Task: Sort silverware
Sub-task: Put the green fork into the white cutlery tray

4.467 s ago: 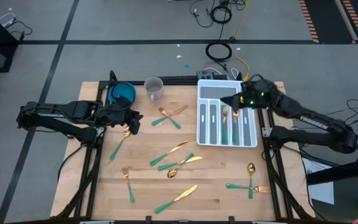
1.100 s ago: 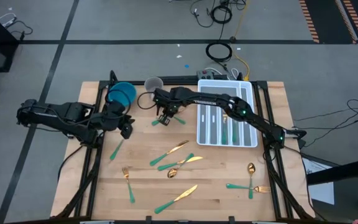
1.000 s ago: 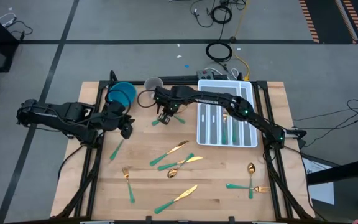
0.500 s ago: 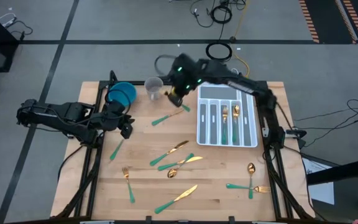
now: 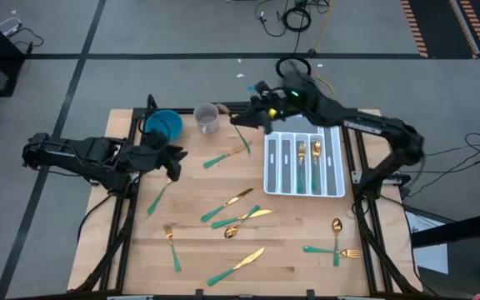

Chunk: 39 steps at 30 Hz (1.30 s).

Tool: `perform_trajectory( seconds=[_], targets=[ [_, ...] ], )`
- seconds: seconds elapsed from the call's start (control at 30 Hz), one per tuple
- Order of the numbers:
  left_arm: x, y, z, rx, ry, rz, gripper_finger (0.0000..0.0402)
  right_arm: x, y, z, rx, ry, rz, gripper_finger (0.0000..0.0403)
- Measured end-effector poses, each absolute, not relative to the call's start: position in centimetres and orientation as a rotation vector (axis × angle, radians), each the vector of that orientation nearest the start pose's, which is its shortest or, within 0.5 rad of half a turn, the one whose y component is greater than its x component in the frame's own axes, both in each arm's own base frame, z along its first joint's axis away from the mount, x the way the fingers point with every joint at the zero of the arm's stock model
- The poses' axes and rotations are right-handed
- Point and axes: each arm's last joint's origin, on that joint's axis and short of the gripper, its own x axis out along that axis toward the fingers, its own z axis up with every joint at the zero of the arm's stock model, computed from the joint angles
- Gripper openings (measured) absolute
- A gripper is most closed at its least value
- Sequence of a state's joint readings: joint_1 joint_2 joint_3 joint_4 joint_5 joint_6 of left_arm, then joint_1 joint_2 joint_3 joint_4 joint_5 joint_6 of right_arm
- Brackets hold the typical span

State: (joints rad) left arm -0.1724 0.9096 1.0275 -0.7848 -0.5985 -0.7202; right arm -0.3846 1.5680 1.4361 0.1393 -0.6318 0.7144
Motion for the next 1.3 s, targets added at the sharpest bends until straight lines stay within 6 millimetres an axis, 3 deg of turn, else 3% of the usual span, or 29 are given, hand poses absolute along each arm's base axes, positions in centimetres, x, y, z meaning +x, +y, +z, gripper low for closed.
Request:
perform_trajectory(
  seconds=[0.23, 0.4, 0.53, 0.83, 0.97, 1.1, 1.3],
  targets=[
    [18.9, -1.2, 39.2, -0.349, 0.021, 0.347, 0.0123, 29.5, -9.8, 35.6, 0.830, -0.447, 0.448, 0.0000],
    [20.0, -0.7, 40.8, -0.332, -0.143, 0.197, 0.0123, 27.1, -8.0, 32.8, 0.888, -0.691, 0.474, 0.0000],
    [20.6, -0.4, 40.6, -0.353, -0.130, 0.144, 0.0123, 25.1, -7.5, 30.4, 0.956, -0.701, 0.372, 0.0000],
    [21.9, -0.4, 39.6, -0.391, -0.072, 0.150, 0.0123, 16.6, -6.0, 25.2, 1.035, -0.825, 0.070, 0.0000],
    [22.9, -0.2, 38.9, -0.388, -0.045, 0.167, 0.0123, 13.8, -5.4, 22.6, 1.091, -0.831, -0.055, 0.0000],
    [24.4, 0.2, 37.9, -0.404, -0.009, 0.183, 0.0123, 13.1, -5.2, 20.1, 1.184, -0.732, -0.180, 0.0000],
    [26.4, 0.9, 36.1, -0.418, 0.068, 0.168, 0.0123, 13.9, -5.5, 18.6, 1.257, -0.539, -0.335, 0.0000]
  ],
)
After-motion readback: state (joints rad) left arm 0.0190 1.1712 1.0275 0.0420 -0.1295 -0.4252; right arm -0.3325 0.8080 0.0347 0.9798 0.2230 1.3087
